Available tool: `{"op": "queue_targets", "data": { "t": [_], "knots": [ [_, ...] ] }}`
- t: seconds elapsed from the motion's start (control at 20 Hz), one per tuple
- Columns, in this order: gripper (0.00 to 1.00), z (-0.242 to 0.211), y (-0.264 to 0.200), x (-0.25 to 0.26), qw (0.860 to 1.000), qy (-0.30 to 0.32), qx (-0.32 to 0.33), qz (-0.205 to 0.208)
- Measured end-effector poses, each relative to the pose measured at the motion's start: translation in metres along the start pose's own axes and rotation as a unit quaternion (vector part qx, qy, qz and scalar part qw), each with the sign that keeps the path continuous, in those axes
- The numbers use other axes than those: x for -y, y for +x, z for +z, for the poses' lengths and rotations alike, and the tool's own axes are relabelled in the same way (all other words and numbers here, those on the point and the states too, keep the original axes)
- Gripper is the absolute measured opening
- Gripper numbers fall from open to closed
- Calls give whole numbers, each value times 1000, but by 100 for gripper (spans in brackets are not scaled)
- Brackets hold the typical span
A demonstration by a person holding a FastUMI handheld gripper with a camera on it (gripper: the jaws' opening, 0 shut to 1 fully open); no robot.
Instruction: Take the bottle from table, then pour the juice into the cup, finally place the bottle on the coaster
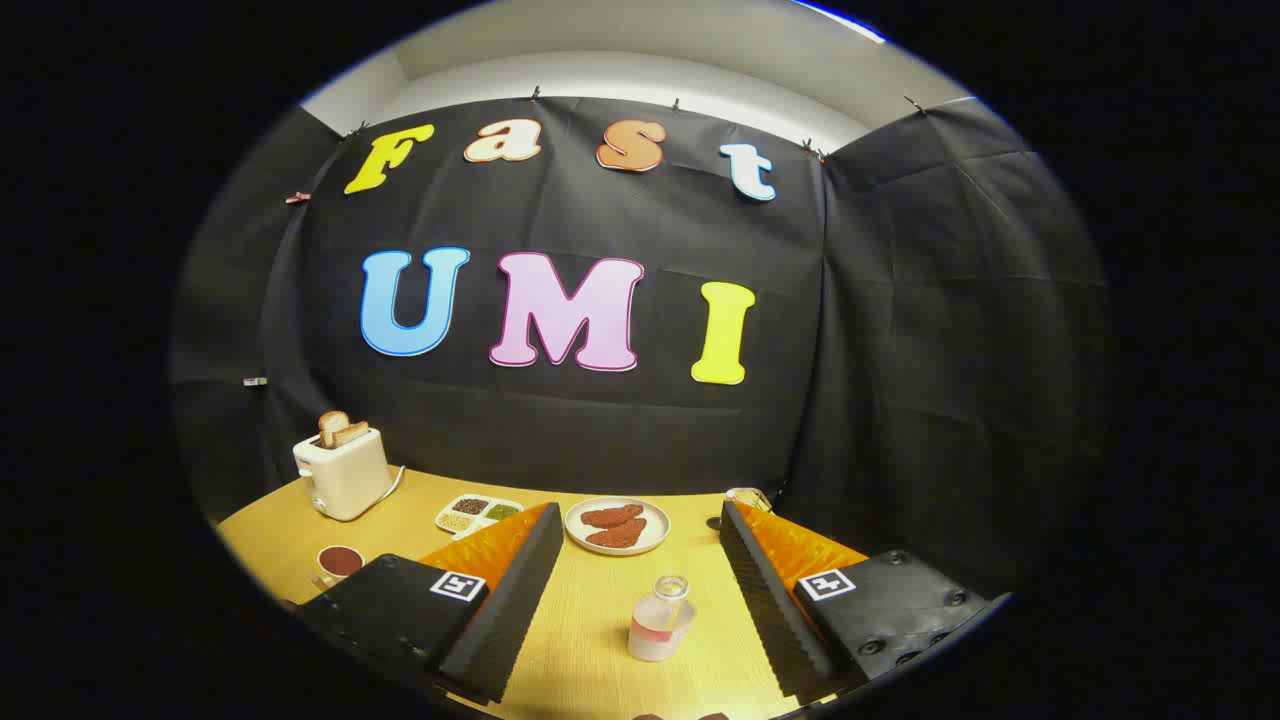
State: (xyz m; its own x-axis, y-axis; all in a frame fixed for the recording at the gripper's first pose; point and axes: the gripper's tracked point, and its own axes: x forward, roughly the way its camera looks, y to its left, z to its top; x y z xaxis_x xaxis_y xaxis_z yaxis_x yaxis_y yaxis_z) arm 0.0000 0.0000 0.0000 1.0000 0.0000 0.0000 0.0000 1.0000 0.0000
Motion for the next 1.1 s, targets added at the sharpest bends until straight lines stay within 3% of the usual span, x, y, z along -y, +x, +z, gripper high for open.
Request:
{"op": "queue_targets", "data": {
  "t": [0.4, 1.1],
  "knots": [
    [97, -9, 2, 7, 1000, 12, -7, -5],
    [97, -42, 24, 7, 999, 19, -28, 33]
  ]
}}
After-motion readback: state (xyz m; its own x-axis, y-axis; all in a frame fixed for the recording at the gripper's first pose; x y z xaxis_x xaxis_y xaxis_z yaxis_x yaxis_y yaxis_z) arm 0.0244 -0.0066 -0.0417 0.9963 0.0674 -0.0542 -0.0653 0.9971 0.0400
